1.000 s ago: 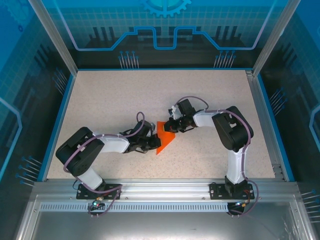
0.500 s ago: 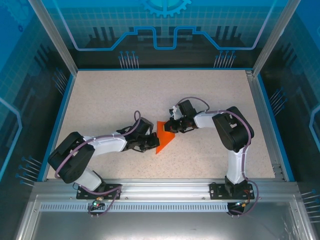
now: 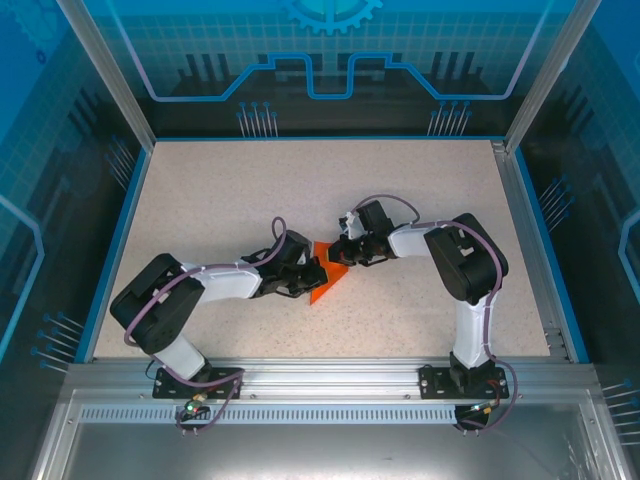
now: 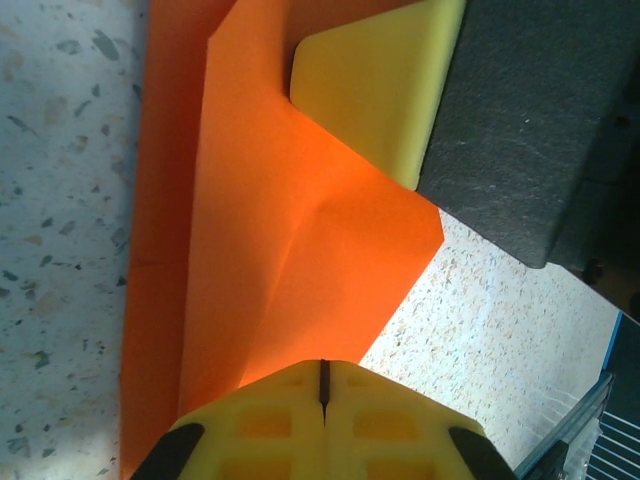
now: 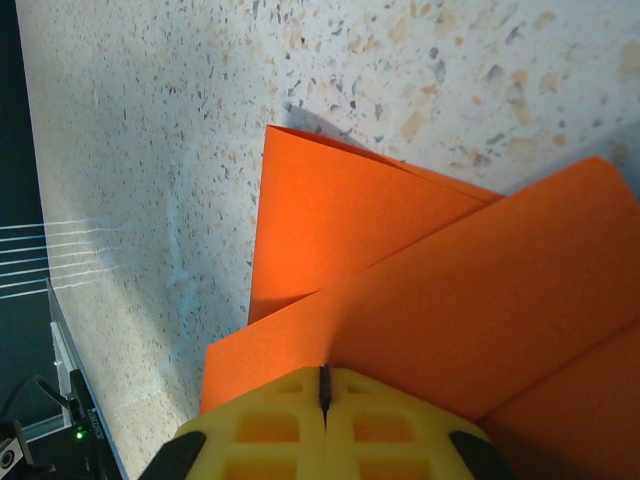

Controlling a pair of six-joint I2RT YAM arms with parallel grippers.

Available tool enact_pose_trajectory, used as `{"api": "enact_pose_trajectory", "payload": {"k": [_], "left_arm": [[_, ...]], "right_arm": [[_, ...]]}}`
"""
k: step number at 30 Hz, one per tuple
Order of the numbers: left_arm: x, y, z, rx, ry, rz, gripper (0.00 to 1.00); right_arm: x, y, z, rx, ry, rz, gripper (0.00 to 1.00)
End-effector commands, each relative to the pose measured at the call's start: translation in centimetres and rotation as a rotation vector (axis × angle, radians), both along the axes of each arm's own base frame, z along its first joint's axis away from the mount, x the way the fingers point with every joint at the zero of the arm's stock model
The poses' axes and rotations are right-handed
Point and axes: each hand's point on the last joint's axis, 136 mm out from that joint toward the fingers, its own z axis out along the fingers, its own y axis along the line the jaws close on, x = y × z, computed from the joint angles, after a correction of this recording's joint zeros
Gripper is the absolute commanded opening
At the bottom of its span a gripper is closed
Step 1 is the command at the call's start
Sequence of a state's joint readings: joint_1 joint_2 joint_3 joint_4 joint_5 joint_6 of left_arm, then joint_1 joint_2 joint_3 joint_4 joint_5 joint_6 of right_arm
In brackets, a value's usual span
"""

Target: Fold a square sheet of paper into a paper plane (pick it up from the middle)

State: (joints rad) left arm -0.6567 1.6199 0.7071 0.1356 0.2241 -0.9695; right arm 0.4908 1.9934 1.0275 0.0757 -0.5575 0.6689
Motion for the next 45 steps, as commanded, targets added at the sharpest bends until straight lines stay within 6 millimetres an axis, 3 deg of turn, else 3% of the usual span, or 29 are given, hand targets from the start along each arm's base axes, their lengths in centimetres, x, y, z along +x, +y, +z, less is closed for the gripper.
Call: {"api": "enact_pose_trajectory", "payload": {"k": [1,8,18,23,26,32,38,45], "left_arm": [[0.2,-0.2,1.8,-0.026,-0.035,-0.008,0.03],[-0.2,0.7,1.8,0.016,-0.031,-0.003,0.04],[0.2,-0.3,0.9,-0.014,-0.018,-0.018,0.04],[0.5,-0.9,-0.7,-0.026,0.012,-0.012,0.03],[-0.5,-0.3,-2.2,-0.008,0.062,0.000,0.03],[-3.8,2.2,-5.2,0.081,0.164,-0.001,0.01],[-4.4,2.2,-5.5,0.071,0.164,-0.015,0.00],[-4.1,1.3,-4.9,0.062,0.148,-0.046,0.00]], "right_arm": [[-2.0,-2.1,-3.0,-0.152,0.068,-0.009,0.00],[-2.0,-1.1,0.0,-0.114,0.014,0.022,0.01],[-2.0,-0.9,-1.4,-0.136,0.041,0.018,0.02],[-2.3,-1.3,-2.1,-0.157,0.053,0.015,0.02],[-2.4,-1.4,-1.9,-0.157,0.049,0.015,0.03],[-2.0,-0.3,1.1,-0.086,0.000,0.047,0.08],[-3.6,1.4,3.4,-0.011,-0.035,0.112,0.10],[-3.8,1.6,1.5,-0.064,-0.002,0.093,0.06]]}}
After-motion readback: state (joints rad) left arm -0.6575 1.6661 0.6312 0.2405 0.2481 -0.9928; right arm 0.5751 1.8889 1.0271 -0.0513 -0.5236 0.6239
